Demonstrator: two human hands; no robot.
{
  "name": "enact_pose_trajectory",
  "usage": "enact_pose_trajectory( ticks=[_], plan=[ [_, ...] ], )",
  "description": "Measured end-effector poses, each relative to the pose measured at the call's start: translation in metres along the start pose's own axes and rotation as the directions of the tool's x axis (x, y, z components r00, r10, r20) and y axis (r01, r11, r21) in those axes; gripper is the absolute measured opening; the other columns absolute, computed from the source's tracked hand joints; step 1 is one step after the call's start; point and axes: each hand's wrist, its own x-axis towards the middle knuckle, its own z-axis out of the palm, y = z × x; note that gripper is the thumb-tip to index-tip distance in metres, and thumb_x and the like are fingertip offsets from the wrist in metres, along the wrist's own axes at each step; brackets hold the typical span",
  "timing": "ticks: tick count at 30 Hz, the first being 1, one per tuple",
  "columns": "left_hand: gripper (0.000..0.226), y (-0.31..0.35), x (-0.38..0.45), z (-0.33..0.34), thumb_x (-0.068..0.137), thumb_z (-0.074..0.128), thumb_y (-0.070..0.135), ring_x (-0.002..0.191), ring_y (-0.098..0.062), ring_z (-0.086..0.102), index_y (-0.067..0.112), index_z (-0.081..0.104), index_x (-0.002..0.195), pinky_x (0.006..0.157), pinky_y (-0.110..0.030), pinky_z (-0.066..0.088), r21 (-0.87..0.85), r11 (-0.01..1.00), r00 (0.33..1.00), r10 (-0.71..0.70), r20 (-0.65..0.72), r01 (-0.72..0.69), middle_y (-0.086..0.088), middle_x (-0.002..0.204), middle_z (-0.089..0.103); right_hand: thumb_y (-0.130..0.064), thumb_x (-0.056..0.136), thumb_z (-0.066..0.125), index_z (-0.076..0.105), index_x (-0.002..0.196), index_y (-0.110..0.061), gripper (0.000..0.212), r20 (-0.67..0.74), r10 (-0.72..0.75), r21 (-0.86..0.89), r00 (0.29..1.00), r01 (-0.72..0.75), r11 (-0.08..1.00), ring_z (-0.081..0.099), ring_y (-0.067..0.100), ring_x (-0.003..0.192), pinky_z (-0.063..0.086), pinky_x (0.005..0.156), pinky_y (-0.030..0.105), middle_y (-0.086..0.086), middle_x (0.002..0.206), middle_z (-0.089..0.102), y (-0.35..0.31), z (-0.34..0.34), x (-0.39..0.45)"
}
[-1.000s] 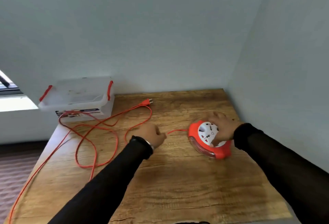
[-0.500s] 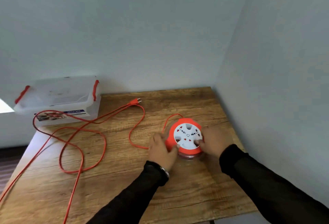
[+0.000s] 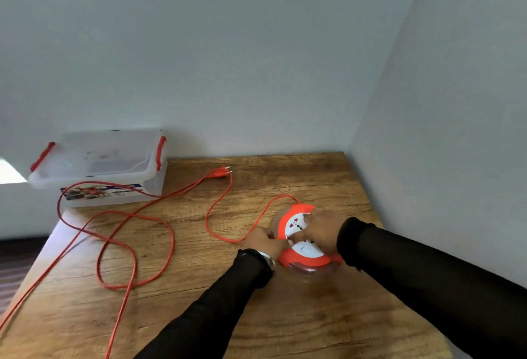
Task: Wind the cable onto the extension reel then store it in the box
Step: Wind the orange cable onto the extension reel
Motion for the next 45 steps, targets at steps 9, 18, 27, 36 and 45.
enact_pose_trajectory(
  ticks=[9, 18, 27, 36, 45],
  plan=[
    [0.032, 0.013, 0.003, -0.017, 0.076, 0.073, -0.001, 0.067, -0.023, 0.069, 0.011, 0.06, 0.102, 0.047, -0.033, 0.057, -0.421, 0.896, 0.96, -0.02, 0.279, 0.141, -0.01, 0.088, 0.069, -0.03, 0.085, 0.059, 0.034, 0.138, -0.041, 0.06, -0.311, -0.149, -0.206, 0.939, 0.087, 0.975, 0.056, 0.034, 0.095, 0.038, 0.067, 0.036, 0.014, 0.1, 0.063, 0.016, -0.007, -0.003],
    [0.033, 0.0, 0.009, -0.003, 0.077, 0.066, -0.013, 0.081, -0.023, 0.067, 0.0, 0.06, 0.106, 0.058, -0.032, 0.059, -0.671, 0.735, 0.978, 0.195, 0.073, -0.096, -0.009, 0.095, 0.069, -0.065, 0.073, 0.05, 0.034, 0.139, -0.042, 0.071, -0.448, 0.544, 0.526, 0.709, -0.283, 0.802, 0.063, 0.02, 0.1, 0.047, 0.066, 0.028, -0.002, 0.115, 0.068, -0.012, 0.008, 0.004],
    [0.043, -0.018, 0.016, 0.004, 0.075, 0.068, -0.011, 0.088, -0.021, 0.069, 0.005, 0.061, 0.114, 0.082, -0.042, 0.053, -0.676, 0.698, 0.954, 0.299, -0.026, -0.237, -0.002, 0.094, 0.075, -0.026, 0.084, 0.069, 0.049, 0.122, -0.011, 0.045, 0.273, 0.611, 0.689, 0.743, 0.292, -0.664, 0.061, 0.013, 0.057, 0.041, 0.043, 0.02, 0.007, 0.09, 0.068, -0.055, -0.01, 0.021],
    [0.029, -0.027, 0.025, -0.009, 0.074, 0.074, -0.001, 0.1, -0.038, 0.066, 0.013, 0.071, 0.099, 0.085, -0.052, 0.054, -0.612, 0.732, 0.939, 0.34, -0.052, -0.299, -0.013, 0.1, 0.074, -0.012, 0.091, 0.054, 0.066, 0.096, -0.006, 0.015, 0.277, 0.405, 0.673, 0.871, 0.125, -0.729, 0.059, 0.005, 0.045, 0.034, 0.038, 0.015, 0.001, 0.077, 0.073, -0.05, -0.014, 0.003],
    [0.03, -0.024, 0.032, -0.019, 0.07, 0.077, -0.001, 0.089, -0.028, 0.07, 0.015, 0.071, 0.095, 0.07, -0.045, 0.059, -0.575, 0.783, 0.933, 0.35, 0.09, -0.238, -0.005, 0.091, 0.076, -0.02, 0.085, 0.063, 0.026, 0.144, -0.037, 0.072, -0.427, 0.228, 0.263, 0.875, -0.121, 0.957, 0.04, 0.031, 0.127, 0.048, 0.09, 0.037, 0.011, 0.149, 0.024, -0.007, -0.005, -0.027]
  ],
)
